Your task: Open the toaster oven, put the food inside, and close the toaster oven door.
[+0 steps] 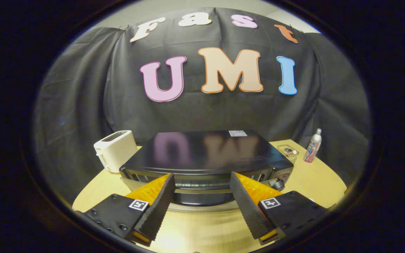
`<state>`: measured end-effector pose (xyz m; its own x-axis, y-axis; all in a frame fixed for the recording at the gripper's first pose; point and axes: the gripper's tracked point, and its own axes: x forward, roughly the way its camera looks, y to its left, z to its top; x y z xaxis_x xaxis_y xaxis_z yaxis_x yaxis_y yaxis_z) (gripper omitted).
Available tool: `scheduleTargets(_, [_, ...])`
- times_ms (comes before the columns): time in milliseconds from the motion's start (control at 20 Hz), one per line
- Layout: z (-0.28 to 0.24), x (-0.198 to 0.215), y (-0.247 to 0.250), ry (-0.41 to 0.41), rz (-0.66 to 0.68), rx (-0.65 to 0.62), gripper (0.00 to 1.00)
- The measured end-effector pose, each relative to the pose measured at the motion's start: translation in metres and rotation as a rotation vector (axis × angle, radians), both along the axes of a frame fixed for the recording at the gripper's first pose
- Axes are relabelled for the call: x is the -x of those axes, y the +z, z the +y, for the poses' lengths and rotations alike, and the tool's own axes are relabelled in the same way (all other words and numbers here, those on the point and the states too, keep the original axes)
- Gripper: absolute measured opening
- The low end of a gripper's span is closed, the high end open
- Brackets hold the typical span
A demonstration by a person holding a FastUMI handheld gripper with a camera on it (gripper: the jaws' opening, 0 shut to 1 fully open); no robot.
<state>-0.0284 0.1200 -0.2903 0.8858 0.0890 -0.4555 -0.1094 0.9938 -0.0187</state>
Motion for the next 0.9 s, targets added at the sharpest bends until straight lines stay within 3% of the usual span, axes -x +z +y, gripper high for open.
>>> scheduleTargets(900, [-0.023, 0.114, -0.057, 0.02, 0.219, 0.007, 0.99])
